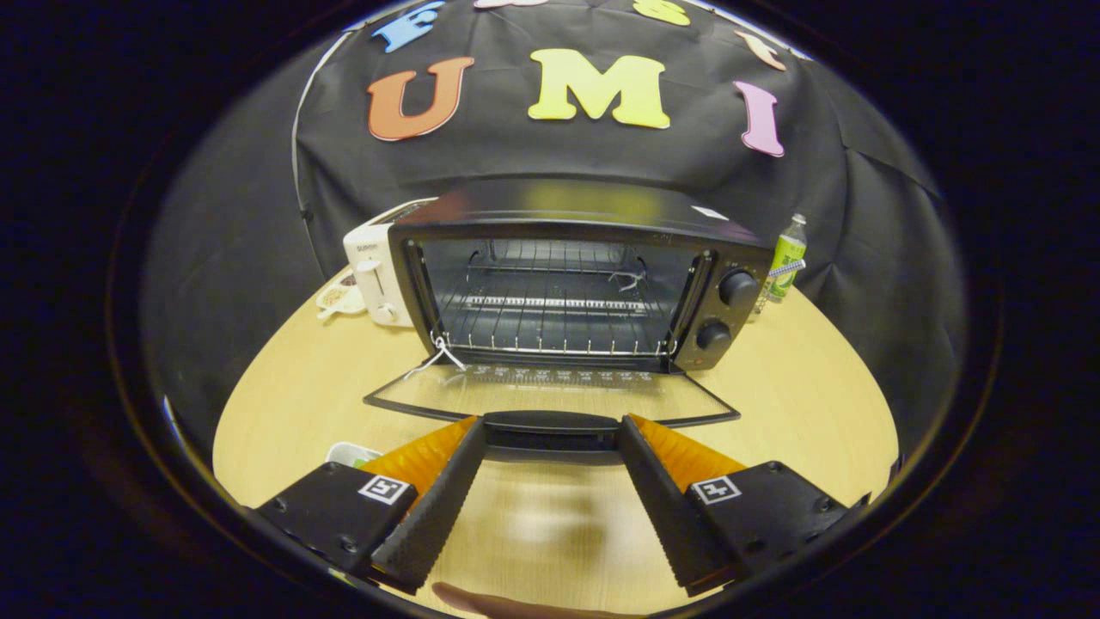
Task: Open the toaster oven, put the food inside, and close the toaster oven door.
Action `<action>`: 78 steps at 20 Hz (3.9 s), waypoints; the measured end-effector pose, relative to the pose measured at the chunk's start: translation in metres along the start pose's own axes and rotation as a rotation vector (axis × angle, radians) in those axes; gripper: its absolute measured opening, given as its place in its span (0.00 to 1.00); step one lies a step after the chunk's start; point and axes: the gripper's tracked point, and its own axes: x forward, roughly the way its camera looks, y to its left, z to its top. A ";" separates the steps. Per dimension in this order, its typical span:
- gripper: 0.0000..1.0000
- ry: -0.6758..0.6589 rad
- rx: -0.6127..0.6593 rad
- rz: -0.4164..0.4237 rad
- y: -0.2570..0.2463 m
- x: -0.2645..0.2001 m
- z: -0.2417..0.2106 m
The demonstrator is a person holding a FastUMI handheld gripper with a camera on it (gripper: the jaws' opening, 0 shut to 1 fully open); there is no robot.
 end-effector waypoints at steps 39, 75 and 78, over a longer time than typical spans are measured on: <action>0.51 0.607 0.273 0.792 0.111 -0.079 -0.072; 0.37 -0.381 1.154 0.487 -0.017 0.013 0.079; 0.38 -0.379 1.184 0.440 -0.023 0.048 0.094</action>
